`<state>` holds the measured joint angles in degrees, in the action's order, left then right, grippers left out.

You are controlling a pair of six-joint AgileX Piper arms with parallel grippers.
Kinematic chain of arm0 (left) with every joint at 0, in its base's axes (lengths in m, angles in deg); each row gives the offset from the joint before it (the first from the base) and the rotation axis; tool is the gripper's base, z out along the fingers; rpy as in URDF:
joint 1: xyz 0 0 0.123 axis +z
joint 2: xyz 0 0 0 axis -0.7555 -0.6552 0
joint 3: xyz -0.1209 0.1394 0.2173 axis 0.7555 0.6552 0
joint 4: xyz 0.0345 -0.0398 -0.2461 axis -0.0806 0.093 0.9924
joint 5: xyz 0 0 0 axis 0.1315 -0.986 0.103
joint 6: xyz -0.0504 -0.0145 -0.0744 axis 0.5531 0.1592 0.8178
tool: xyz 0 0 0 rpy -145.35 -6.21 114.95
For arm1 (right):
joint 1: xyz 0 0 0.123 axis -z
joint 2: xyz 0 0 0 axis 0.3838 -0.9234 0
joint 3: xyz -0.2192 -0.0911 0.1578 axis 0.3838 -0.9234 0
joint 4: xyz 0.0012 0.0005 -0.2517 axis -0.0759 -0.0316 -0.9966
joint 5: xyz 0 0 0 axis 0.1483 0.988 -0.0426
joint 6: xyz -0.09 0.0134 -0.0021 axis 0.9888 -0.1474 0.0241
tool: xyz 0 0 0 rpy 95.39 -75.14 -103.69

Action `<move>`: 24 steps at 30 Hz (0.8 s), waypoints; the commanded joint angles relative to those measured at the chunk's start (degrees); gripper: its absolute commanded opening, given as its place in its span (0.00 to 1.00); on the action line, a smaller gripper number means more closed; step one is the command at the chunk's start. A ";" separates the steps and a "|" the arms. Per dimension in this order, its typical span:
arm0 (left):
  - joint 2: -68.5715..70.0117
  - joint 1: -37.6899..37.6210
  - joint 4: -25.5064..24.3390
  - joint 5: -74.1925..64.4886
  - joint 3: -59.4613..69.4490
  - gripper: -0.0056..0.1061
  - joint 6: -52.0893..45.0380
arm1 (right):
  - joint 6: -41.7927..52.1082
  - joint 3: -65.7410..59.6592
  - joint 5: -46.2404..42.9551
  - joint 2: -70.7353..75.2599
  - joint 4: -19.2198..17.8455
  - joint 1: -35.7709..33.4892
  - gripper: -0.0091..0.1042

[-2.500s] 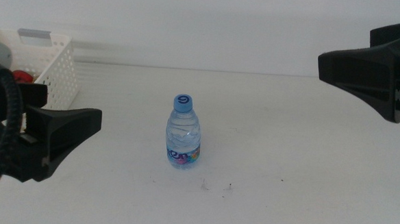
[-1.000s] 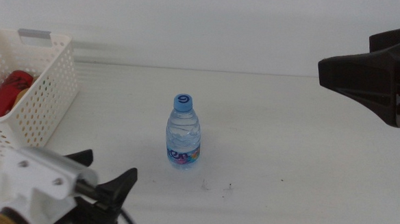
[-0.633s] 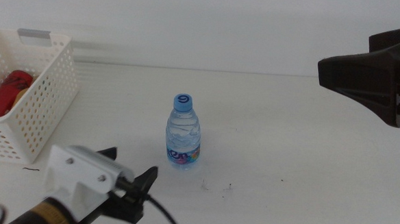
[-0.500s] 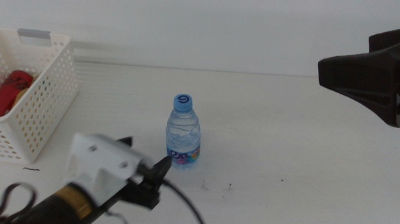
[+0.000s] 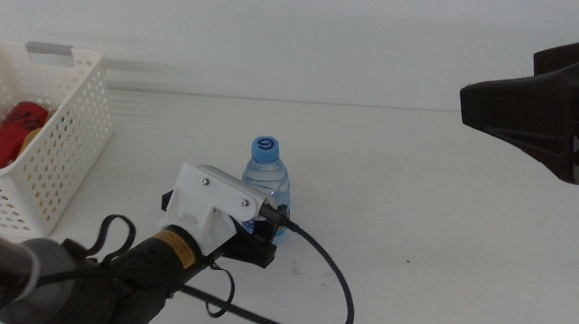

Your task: Use arms to grab the bottles and put them into the dustbin to the left of the table.

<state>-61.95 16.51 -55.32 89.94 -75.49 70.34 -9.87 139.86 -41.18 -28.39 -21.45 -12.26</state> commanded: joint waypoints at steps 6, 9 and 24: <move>-4.47 0.13 -0.06 0.37 -5.19 0.89 -0.03 | 0.12 0.50 -0.06 0.18 -0.17 -0.02 0.81; -7.05 0.13 -0.06 0.27 -7.48 0.89 -0.03 | 0.12 0.50 -0.06 0.18 -0.17 -0.02 0.81; -11.92 0.13 6.23 -0.74 -13.22 0.83 0.34 | 0.12 0.50 -0.06 0.18 -0.17 -0.02 0.81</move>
<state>-73.79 16.51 -51.44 89.46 -88.41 70.34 -9.87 139.86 -41.18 -28.39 -21.45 -12.26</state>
